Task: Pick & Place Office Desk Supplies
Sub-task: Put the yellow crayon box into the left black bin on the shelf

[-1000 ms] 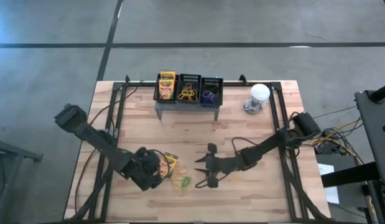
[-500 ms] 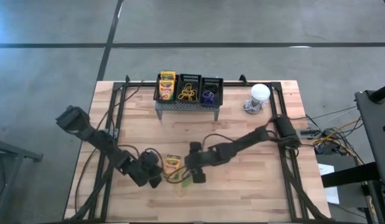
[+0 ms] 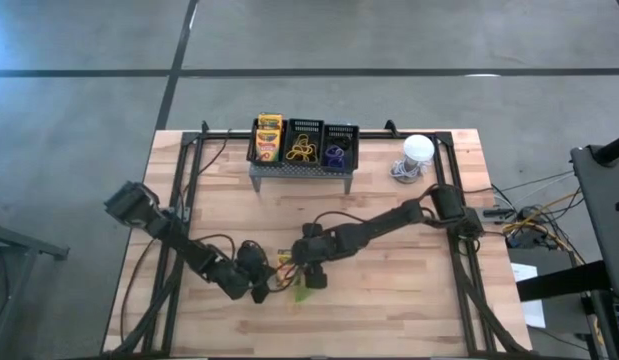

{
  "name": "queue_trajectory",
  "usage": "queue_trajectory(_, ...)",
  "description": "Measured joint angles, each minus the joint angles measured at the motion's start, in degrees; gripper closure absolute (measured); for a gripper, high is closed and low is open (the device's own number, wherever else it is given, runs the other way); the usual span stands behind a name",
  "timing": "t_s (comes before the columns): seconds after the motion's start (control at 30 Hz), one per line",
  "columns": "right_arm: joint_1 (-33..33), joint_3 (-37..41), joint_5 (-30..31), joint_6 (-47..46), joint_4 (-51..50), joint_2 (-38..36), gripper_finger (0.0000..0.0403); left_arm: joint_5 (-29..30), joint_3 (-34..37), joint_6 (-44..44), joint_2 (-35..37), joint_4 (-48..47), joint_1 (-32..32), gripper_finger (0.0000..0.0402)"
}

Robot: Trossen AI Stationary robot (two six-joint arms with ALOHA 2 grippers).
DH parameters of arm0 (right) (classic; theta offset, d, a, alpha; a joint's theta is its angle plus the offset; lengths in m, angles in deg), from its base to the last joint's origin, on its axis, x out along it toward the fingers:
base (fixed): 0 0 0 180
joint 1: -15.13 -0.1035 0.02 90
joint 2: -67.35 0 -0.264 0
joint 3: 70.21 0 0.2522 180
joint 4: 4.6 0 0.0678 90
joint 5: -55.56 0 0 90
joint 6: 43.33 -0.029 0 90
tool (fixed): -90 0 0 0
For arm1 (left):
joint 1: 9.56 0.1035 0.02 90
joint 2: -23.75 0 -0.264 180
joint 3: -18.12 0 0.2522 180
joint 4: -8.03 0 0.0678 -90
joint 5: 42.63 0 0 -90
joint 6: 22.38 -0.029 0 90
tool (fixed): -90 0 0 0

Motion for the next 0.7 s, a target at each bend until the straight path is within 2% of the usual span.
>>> queue_trajectory(0.2, 0.18, 0.20, 0.89, 0.40, 1.91, -0.02, 0.0179, 6.39, -0.64, -5.00, -0.08, -1.71, 1.69, 0.0399)
queue_trajectory(0.3, 0.02, 0.21, 4.45, 0.36, 2.19, 0.06, 0.0179, 9.13, -0.66, -7.16, 0.07, -1.65, 2.86, 0.0399)
queue_trajectory(0.4, 0.02, 0.26, 8.12, 0.42, 2.12, -0.05, 0.0179, 9.96, -0.66, -8.53, 0.07, -1.62, 4.22, 0.0396)
queue_trajectory(0.53, 0.04, 0.26, 9.85, 1.68, 2.14, -0.18, 0.0179, 10.86, -0.68, -9.39, 0.34, -1.23, 4.59, 0.0395)
queue_trajectory(0.7, -0.29, 0.26, 13.99, 4.33, 2.06, -0.36, 0.0179, 13.66, -0.89, -11.81, 3.28, -0.27, 4.55, 0.0394)
